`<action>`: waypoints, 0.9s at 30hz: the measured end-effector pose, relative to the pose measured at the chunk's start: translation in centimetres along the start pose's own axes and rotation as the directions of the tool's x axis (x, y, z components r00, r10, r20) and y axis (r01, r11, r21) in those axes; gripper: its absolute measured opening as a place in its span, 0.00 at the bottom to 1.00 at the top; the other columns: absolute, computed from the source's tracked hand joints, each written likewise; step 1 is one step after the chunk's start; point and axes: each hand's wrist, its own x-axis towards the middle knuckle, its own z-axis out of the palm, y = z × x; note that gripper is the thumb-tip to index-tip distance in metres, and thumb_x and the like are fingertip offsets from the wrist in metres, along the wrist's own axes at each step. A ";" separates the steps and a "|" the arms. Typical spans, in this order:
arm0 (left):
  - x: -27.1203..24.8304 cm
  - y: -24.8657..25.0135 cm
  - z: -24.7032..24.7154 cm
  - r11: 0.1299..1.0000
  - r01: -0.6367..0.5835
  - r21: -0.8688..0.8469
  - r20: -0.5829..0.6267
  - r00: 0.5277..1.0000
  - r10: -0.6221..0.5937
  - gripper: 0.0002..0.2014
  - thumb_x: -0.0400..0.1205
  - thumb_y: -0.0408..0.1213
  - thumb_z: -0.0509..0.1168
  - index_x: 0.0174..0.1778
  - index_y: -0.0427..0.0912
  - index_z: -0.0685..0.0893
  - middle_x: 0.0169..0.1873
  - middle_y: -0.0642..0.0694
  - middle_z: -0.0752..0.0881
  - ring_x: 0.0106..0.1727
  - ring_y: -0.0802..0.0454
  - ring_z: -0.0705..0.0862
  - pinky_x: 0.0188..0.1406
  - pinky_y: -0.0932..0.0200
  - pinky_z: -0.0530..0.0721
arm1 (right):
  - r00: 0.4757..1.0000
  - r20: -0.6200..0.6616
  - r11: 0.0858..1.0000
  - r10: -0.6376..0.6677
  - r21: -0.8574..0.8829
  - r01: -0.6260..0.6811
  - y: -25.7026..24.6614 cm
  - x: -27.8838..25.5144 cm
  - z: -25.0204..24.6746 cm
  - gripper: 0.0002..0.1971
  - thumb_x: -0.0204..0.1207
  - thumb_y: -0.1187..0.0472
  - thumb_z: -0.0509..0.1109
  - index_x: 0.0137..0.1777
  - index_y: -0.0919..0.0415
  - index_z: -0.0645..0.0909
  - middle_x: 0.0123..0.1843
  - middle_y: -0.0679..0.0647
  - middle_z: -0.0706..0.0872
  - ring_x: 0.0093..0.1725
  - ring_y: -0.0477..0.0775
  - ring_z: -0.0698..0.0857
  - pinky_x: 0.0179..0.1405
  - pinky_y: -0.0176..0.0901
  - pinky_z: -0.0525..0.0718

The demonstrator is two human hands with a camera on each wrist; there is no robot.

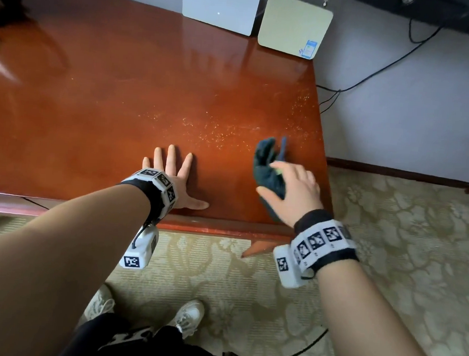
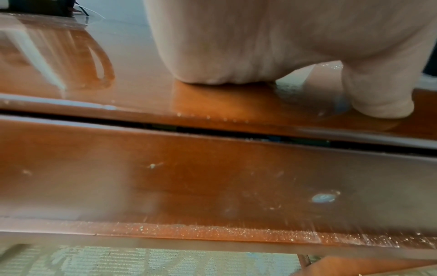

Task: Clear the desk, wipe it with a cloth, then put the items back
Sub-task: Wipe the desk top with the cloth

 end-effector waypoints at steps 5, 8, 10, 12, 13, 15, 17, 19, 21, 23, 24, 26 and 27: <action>0.0 0.1 0.0 1.000 0.008 0.005 0.002 1.000 -0.008 0.59 0.66 0.77 0.58 0.80 0.54 0.29 0.79 0.41 0.27 0.81 0.35 0.31 0.80 0.36 0.39 | 0.957 0.271 0.992 -0.103 -0.049 0.120 -1.7 -0.2 4.6 0.24 0.81 0.42 0.58 0.76 0.40 0.63 0.85 0.50 0.45 0.84 0.59 0.37 0.80 0.61 0.45; 0.0 0.1 0.0 1.000 0.011 0.004 0.009 1.000 -0.011 0.59 0.66 0.77 0.58 0.80 0.54 0.29 0.79 0.41 0.27 0.81 0.35 0.31 0.80 0.36 0.39 | 0.959 0.235 0.984 -0.155 -0.052 0.172 -1.0 0.1 4.6 0.22 0.80 0.46 0.61 0.73 0.47 0.68 0.83 0.52 0.56 0.84 0.56 0.49 0.80 0.54 0.53; 0.0 0.2 -0.1 1.000 0.008 -0.005 0.008 1.000 -0.008 0.59 0.66 0.76 0.59 0.80 0.54 0.29 0.79 0.41 0.27 0.81 0.35 0.31 0.80 0.36 0.38 | 0.968 0.184 0.979 -0.171 -0.080 0.188 -0.3 0.2 4.2 0.20 0.80 0.49 0.62 0.71 0.50 0.71 0.78 0.51 0.65 0.79 0.56 0.60 0.75 0.50 0.62; 0.0 0.2 0.0 1.000 0.007 -0.015 0.009 1.000 -0.007 0.59 0.66 0.76 0.59 0.80 0.54 0.29 0.79 0.41 0.26 0.81 0.36 0.30 0.80 0.36 0.37 | 0.985 0.139 0.991 -0.101 -0.068 0.112 1.2 0.2 3.8 0.19 0.79 0.51 0.64 0.70 0.51 0.72 0.73 0.52 0.70 0.74 0.58 0.66 0.71 0.49 0.66; 0.0 0.1 0.0 1.000 0.008 -0.017 0.009 1.000 -0.008 0.59 0.66 0.76 0.59 0.80 0.54 0.29 0.79 0.41 0.26 0.81 0.36 0.30 0.80 0.36 0.37 | 0.995 0.100 0.998 -0.026 -0.055 0.032 2.3 0.1 3.5 0.19 0.78 0.53 0.65 0.69 0.52 0.73 0.72 0.54 0.71 0.72 0.60 0.67 0.70 0.48 0.67; 0.1 0.2 0.1 1.000 0.009 -0.013 0.006 1.000 -0.009 0.59 0.66 0.77 0.58 0.80 0.54 0.28 0.79 0.42 0.26 0.81 0.36 0.30 0.80 0.37 0.37 | 0.981 0.000 0.981 0.192 -0.019 -0.192 5.1 -0.1 2.7 0.19 0.77 0.56 0.66 0.68 0.54 0.74 0.70 0.60 0.73 0.69 0.65 0.69 0.69 0.50 0.69; 0.2 0.1 0.2 1.000 0.011 -0.009 0.007 1.000 -0.011 0.59 0.66 0.77 0.58 0.79 0.54 0.28 0.79 0.41 0.26 0.81 0.36 0.30 0.79 0.36 0.37 | 0.897 -0.054 0.898 0.440 0.063 -0.436 7.9 -0.5 1.5 0.19 0.76 0.59 0.67 0.67 0.57 0.73 0.69 0.64 0.72 0.66 0.68 0.73 0.65 0.53 0.73; 0.3 0.1 0.2 1.000 0.012 -0.006 0.006 1.000 -0.012 0.60 0.65 0.78 0.58 0.79 0.54 0.28 0.79 0.41 0.26 0.81 0.35 0.30 0.79 0.36 0.37 | 0.793 -0.086 0.791 0.604 0.188 -0.582 9.7 -0.9 -0.1 0.19 0.76 0.62 0.67 0.66 0.60 0.73 0.69 0.66 0.71 0.64 0.70 0.76 0.61 0.54 0.76; 0.3 0.1 0.2 1.000 0.013 -0.004 0.005 1.000 -0.013 0.60 0.65 0.78 0.58 0.80 0.54 0.28 0.79 0.41 0.26 0.81 0.35 0.30 0.79 0.36 0.38 | 0.754 -0.188 0.769 0.629 0.294 -0.567 10.1 -0.9 -1.6 0.18 0.75 0.64 0.67 0.66 0.62 0.74 0.69 0.67 0.71 0.64 0.70 0.76 0.60 0.53 0.76; 0.2 0.2 0.1 1.000 0.015 -0.003 0.006 1.000 -0.015 0.60 0.65 0.78 0.58 0.80 0.54 0.28 0.79 0.41 0.26 0.81 0.35 0.30 0.79 0.36 0.38 | 0.794 -0.294 0.836 0.533 0.329 -0.439 8.7 -0.5 -2.8 0.18 0.75 0.64 0.67 0.65 0.61 0.75 0.70 0.66 0.70 0.64 0.68 0.76 0.58 0.49 0.76; 0.2 0.2 0.1 1.000 0.016 -0.004 0.006 1.000 -0.016 0.60 0.65 0.78 0.58 0.80 0.54 0.28 0.79 0.41 0.26 0.81 0.35 0.30 0.79 0.36 0.37 | 0.832 -0.321 0.878 0.453 0.323 -0.353 7.5 -0.1 -3.2 0.18 0.74 0.64 0.68 0.65 0.60 0.76 0.70 0.65 0.70 0.65 0.66 0.76 0.58 0.46 0.75; 0.1 0.1 0.2 1.000 0.014 -0.003 0.000 1.000 -0.014 0.60 0.65 0.78 0.58 0.80 0.54 0.28 0.79 0.41 0.26 0.81 0.36 0.30 0.79 0.36 0.38 | 0.914 -0.322 0.955 0.246 0.244 -0.172 4.1 0.8 -3.2 0.18 0.74 0.63 0.68 0.65 0.57 0.77 0.70 0.62 0.71 0.66 0.62 0.75 0.59 0.39 0.71; 0.1 0.1 0.2 1.000 0.011 -0.003 -0.003 1.000 -0.011 0.60 0.65 0.78 0.58 0.80 0.54 0.28 0.79 0.41 0.26 0.81 0.36 0.30 0.79 0.36 0.38 | 0.954 -0.273 0.983 0.126 0.164 -0.083 2.2 1.2 -2.7 0.18 0.74 0.60 0.68 0.65 0.55 0.78 0.70 0.60 0.71 0.67 0.62 0.74 0.62 0.40 0.71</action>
